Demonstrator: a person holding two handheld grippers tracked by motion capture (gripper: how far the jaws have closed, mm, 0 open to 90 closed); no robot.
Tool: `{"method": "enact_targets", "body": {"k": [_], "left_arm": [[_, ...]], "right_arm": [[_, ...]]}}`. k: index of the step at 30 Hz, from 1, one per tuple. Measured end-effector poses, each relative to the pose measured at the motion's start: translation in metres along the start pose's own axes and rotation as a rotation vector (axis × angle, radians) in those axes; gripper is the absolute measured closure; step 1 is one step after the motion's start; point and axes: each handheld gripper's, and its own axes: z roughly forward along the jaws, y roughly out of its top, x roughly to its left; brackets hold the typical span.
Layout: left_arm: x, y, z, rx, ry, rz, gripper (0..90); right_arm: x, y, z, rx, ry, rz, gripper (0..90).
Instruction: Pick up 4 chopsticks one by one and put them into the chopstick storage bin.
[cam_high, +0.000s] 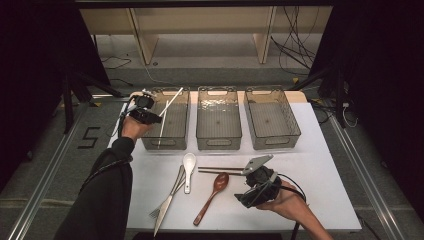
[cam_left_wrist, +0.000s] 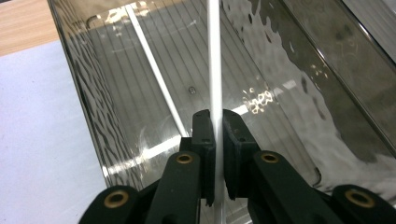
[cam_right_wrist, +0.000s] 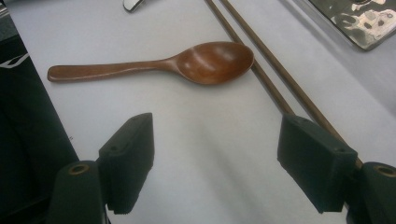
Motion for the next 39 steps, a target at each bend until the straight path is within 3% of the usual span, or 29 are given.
{"method": "enact_targets", "body": {"k": [2,9,12,20,32,39], "left_arm": [[-0.001,0.001,-0.001,-0.008,-0.016,-0.006,72.8],[-0.009,0.007,-0.017,-0.034,-0.056,0.006,56.9],[-0.012,0.008,-0.027,-0.055,-0.097,-0.005,49.2],[-0.030,0.002,-0.057,-0.109,-0.183,0.044,33.9],[-0.046,-0.039,-0.086,-0.168,-0.257,0.087,22.5],[-0.055,-0.068,-0.097,-0.196,-0.295,0.111,20.0]], "right_arm": [[0.000,0.000,0.000,0.000,0.001,0.000,28.2],[0.000,0.000,0.000,0.000,0.001,0.001,28.2],[0.000,0.000,0.000,-0.001,0.002,0.002,28.2],[-0.004,0.000,-0.002,-0.007,-0.007,0.011,28.1],[-0.019,0.001,-0.003,-0.015,-0.028,0.029,28.1],[-0.036,0.006,0.001,0.021,-0.028,0.039,28.1]]}}
